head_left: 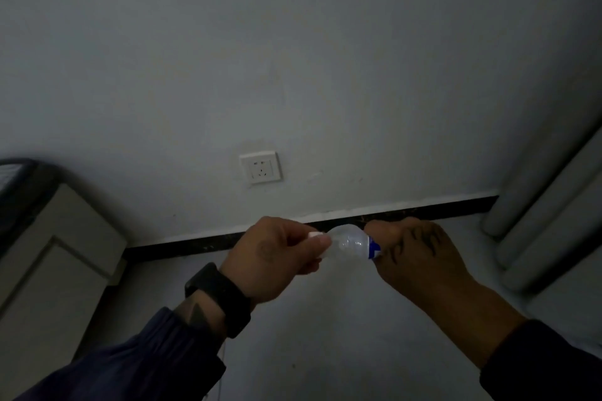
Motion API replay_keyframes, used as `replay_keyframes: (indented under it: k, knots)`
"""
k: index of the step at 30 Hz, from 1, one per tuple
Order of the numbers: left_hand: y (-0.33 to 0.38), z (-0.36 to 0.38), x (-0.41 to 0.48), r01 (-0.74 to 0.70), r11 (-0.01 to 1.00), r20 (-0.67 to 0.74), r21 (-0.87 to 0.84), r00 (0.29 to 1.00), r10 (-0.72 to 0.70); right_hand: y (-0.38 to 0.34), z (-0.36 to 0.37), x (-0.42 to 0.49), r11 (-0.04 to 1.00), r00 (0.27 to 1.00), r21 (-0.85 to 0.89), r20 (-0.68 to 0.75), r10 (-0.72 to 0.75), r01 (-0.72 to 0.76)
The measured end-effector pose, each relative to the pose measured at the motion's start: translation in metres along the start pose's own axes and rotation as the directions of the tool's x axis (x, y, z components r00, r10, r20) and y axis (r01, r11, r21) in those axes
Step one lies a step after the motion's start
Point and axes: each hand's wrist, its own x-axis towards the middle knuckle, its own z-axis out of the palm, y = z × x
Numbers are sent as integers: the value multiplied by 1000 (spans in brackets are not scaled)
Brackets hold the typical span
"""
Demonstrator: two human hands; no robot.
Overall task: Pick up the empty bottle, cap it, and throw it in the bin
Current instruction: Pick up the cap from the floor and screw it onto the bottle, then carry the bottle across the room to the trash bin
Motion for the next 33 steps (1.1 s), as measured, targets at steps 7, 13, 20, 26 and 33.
replay_keyframes:
  k: [7, 13, 20, 26, 33]
  knots:
    - [14, -8, -5, -474, 707, 51, 525, 846, 530, 5, -4, 6, 969, 984, 233, 175, 40, -81]
    - [35, -20, -7, -481, 695, -67, 535, 796, 602, -7, -11, 17, 891, 943, 366, 288, 167, -270]
    - [116, -72, -18, -469, 635, -163, 614, 712, 683, -32, -113, 59, 867, 985, 485, -55, 164, -117]
    - [254, -167, -48, -332, 548, -174, 768, 715, 677, -65, -279, 129, 811, 960, 569, -125, 252, -139]
    - [466, -279, -95, -306, 388, -125, 869, 622, 773, -117, -514, 225, 699, 941, 704, -139, 307, -124]
